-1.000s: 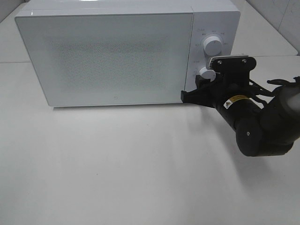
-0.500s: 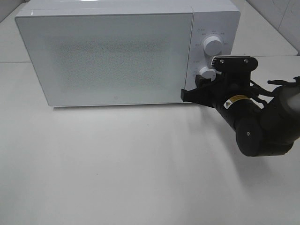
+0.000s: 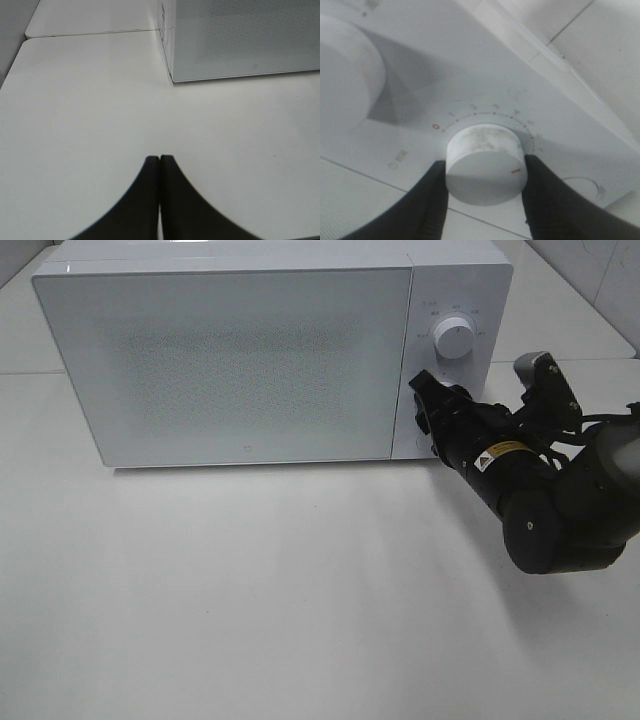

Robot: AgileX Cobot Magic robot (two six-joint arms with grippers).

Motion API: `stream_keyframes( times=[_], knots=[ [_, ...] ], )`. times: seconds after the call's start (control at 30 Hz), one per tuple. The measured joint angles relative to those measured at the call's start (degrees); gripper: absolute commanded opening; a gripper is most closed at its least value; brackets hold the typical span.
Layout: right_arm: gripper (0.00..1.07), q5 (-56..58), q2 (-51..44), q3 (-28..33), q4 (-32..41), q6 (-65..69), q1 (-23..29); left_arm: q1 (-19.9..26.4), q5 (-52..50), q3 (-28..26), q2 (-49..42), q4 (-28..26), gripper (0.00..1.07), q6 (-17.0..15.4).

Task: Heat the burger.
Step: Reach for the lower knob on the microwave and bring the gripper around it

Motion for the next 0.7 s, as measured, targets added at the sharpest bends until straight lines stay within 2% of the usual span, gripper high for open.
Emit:
stream_keyframes(
  times=[0.03,0.1,0.13,0.17,0.23,0.37,0.53,0.7],
  knots=[
    [0.00,0.0,0.0,0.0,0.0,0.0,0.0,0.0,0.0,0.0,0.0,0.0,0.00,0.0],
    [0.00,-0.3,0.0,0.0,-0.2,10.8,0.0,0.0,0.0,0.0,0.0,0.0,0.00,0.0],
    [0.00,-0.3,0.0,0.0,-0.2,10.8,0.0,0.0,0.0,0.0,0.0,0.0,0.00,0.0],
    [0.00,-0.6,0.0,0.0,-0.3,17.5,0.0,0.0,0.0,0.0,0.0,0.0,0.00,0.0],
    [0.00,-0.7,0.0,0.0,-0.3,20.3,0.0,0.0,0.0,0.0,0.0,0.0,0.00,0.0],
    [0.00,-1.2,0.0,0.0,-0.3,34.2,0.0,0.0,0.0,0.0,0.0,0.0,0.00,0.0],
    [0.00,-1.5,0.0,0.0,0.0,40.7,0.2,0.0,0.0,0.0,0.0,0.0,0.00,0.0],
    [0.00,-1.5,0.0,0.0,0.4,41.6,0.3,0.0,0.0,0.0,0.0,0.0,0.00,0.0]
  ],
)
